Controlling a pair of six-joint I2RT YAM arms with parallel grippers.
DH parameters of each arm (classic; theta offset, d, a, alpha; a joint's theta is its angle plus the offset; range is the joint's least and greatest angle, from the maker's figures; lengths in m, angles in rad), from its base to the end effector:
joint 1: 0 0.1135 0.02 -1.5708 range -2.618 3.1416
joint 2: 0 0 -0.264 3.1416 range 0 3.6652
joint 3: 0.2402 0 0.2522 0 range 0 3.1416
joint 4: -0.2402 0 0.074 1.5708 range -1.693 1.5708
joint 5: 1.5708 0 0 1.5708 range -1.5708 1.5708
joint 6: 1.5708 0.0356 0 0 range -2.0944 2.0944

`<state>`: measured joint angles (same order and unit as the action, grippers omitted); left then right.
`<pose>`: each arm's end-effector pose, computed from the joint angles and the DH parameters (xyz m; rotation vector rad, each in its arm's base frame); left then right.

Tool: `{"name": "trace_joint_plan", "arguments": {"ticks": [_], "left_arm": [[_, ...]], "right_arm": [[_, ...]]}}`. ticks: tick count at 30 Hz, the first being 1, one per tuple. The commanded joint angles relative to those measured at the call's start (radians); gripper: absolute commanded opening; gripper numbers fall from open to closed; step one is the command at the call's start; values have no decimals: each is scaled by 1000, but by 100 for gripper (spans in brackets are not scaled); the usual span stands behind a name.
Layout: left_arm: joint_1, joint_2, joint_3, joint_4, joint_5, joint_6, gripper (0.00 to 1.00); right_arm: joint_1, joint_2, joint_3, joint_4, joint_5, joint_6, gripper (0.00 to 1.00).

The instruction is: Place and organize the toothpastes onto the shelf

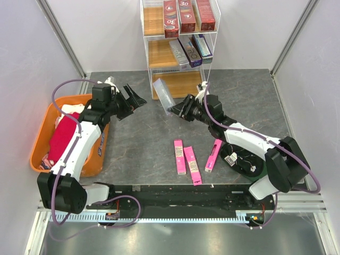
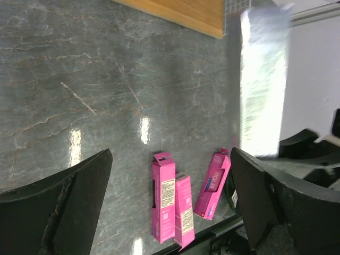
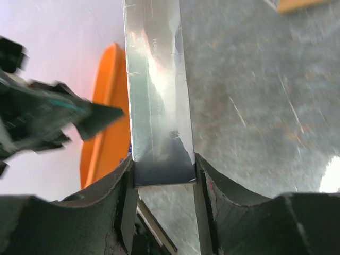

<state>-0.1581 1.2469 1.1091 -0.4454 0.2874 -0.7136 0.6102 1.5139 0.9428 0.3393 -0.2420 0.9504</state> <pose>0.2721 -0.0536 0.3300 -0.4451 2.1959 -0.8006 0.2813 0.2071 0.2702 0.1486 1.9996 1.2838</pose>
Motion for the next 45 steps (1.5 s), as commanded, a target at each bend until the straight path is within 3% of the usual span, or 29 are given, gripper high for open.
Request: {"name": "trace_joint_plan", "arguments": {"ticks": [1,9,24,37,45], "left_arm": [[5,14,-2,-18,-10,66,100],[6,-4,-40,-27,-21,85,100],[12,-37,-104,-30,-25,85,100],[11,-49,-121,-29,-25,80,100],[12,-61,-127,-30,-25,75,100]], "right_arm": [[-38,37,138,132,-3,27,8],[-105,182,301,175,-5,85,8],[-165,491,632,155,-29,396,8],[-190,516,657,90,81,505,9],[-194,493,605,135,196,576,11]]}}
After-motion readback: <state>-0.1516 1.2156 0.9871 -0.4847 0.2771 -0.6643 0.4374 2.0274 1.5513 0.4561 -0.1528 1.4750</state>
